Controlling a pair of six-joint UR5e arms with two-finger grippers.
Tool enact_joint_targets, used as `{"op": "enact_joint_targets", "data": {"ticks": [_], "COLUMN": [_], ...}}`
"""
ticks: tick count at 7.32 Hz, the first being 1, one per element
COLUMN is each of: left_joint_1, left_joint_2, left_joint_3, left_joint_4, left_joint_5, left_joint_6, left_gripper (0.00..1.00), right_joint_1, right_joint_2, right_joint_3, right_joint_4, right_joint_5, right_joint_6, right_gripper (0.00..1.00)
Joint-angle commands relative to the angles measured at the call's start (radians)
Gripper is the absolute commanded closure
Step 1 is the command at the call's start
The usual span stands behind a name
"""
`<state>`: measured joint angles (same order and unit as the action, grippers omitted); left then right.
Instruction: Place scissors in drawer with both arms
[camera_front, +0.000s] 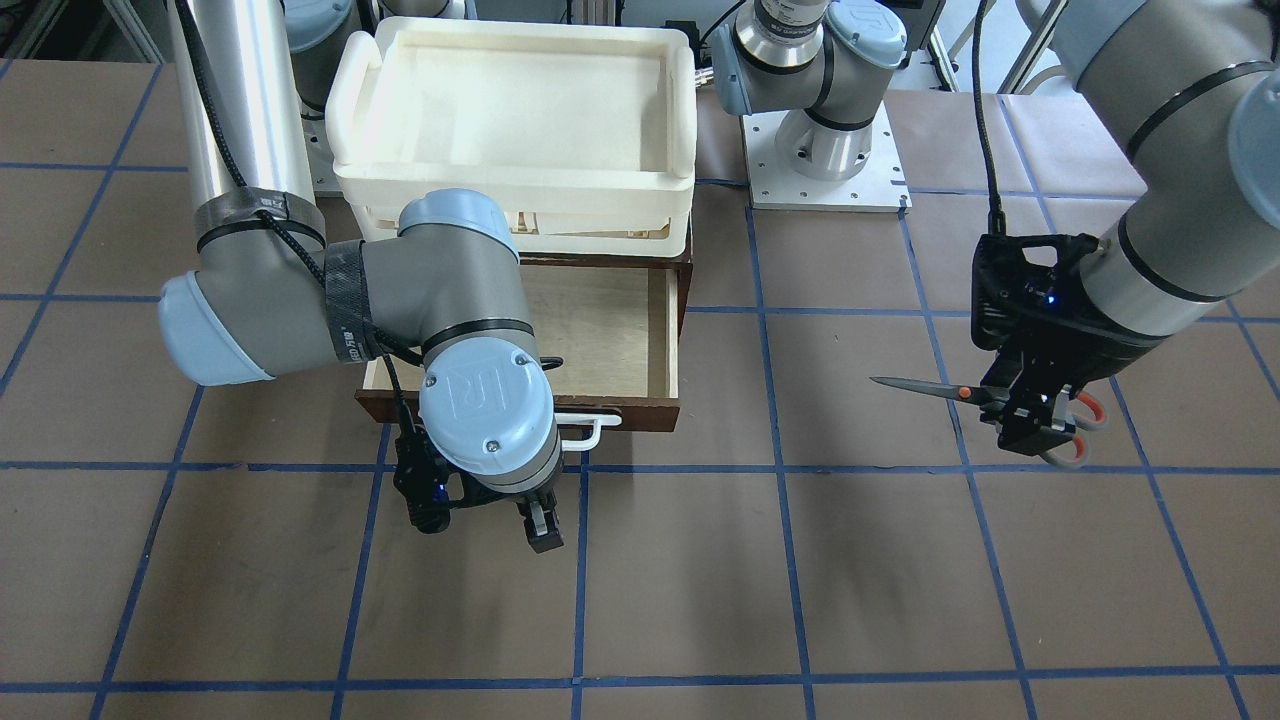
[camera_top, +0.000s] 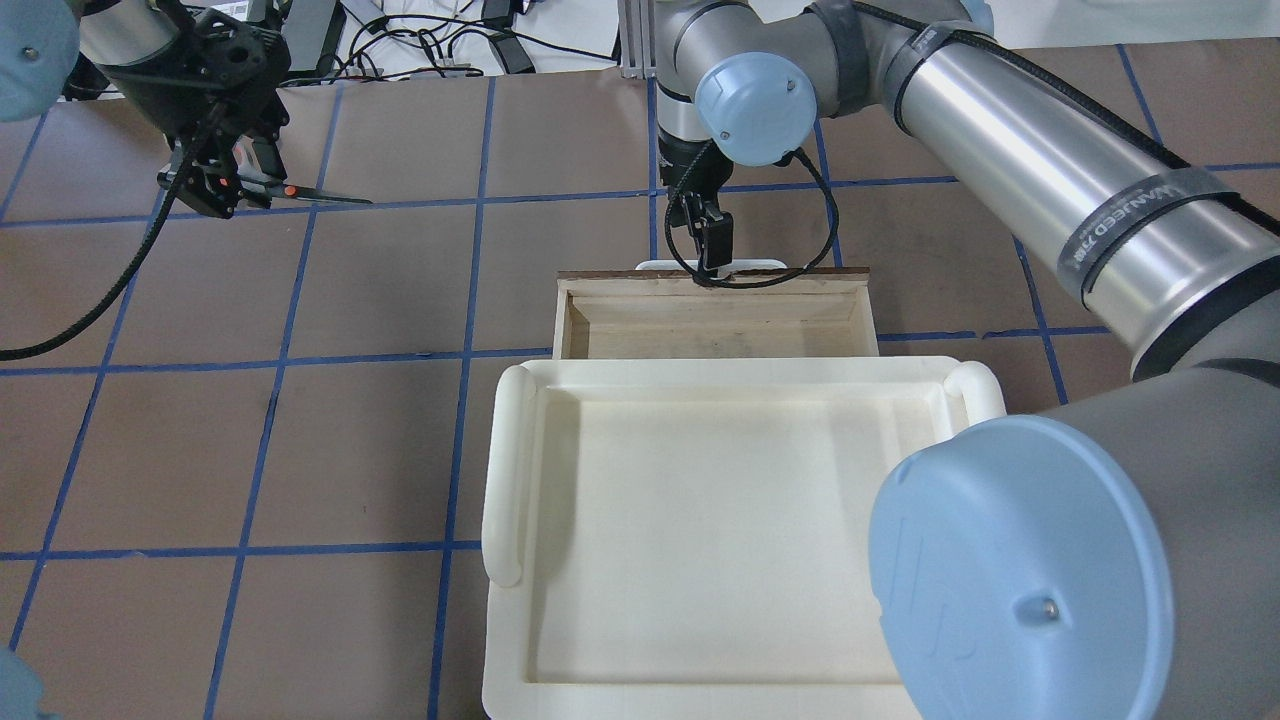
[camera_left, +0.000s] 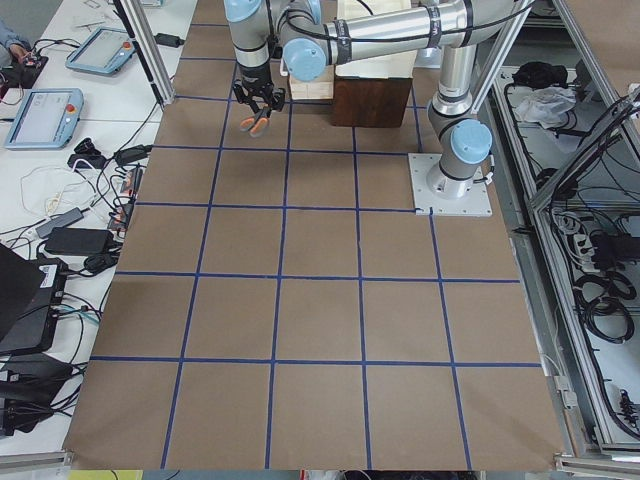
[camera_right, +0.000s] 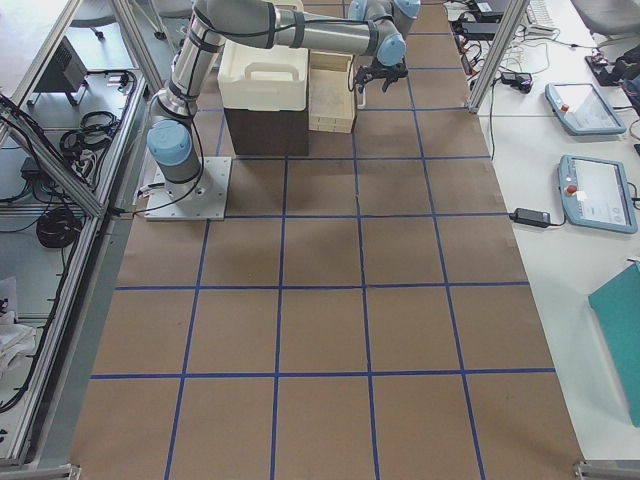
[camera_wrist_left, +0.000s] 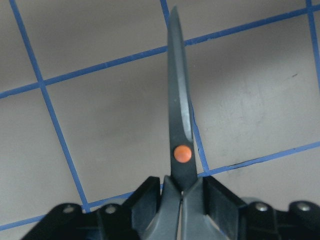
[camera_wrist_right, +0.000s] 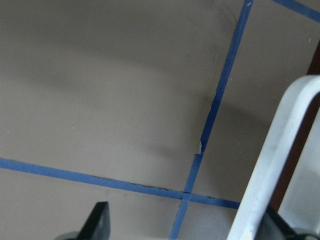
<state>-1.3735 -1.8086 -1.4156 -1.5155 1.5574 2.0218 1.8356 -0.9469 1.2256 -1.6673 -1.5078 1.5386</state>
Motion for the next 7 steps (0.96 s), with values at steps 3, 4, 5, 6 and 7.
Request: {"op": "enact_joint_targets", "data": {"ticks": [3,4,5,6,7], "left_joint_1": [0.001,0.001,0.001,0.001,0.001], "left_joint_2": [0.0,0.0,-0.002,-0.002,-0.002], "left_joint_3": [0.0,0.0,0.0,0.0,0.0], "left_joint_4": [-0.002,-0.002,-0.002,-0.002,-0.002], "left_joint_5": [0.0,0.0,0.0,0.0,0.0], "left_joint_6": [0.0,0.0,0.0,0.0,0.0], "left_gripper": [0.99,0.99,0.99,0.99,0.99], "right_joint_1": [-0.001,-0.001,-0.002,-0.004,-0.006], "right_joint_2": [0.016,0.014,0.005,-0.03,-0.074], "right_joint_3": [-0.017,-0.018,-0.018,-0.02,-0.017], "right_joint_4": [-0.008,-0.008,-0.002,0.02,0.067], "right_joint_5": [0.0,-0.002,-0.02,-0.028,-0.04], "right_joint_6": [-0.003,-0.003,-0.003,-0.003,-0.014], "right_gripper": [0.0,0.0,0.0,0.0,0.0]}}
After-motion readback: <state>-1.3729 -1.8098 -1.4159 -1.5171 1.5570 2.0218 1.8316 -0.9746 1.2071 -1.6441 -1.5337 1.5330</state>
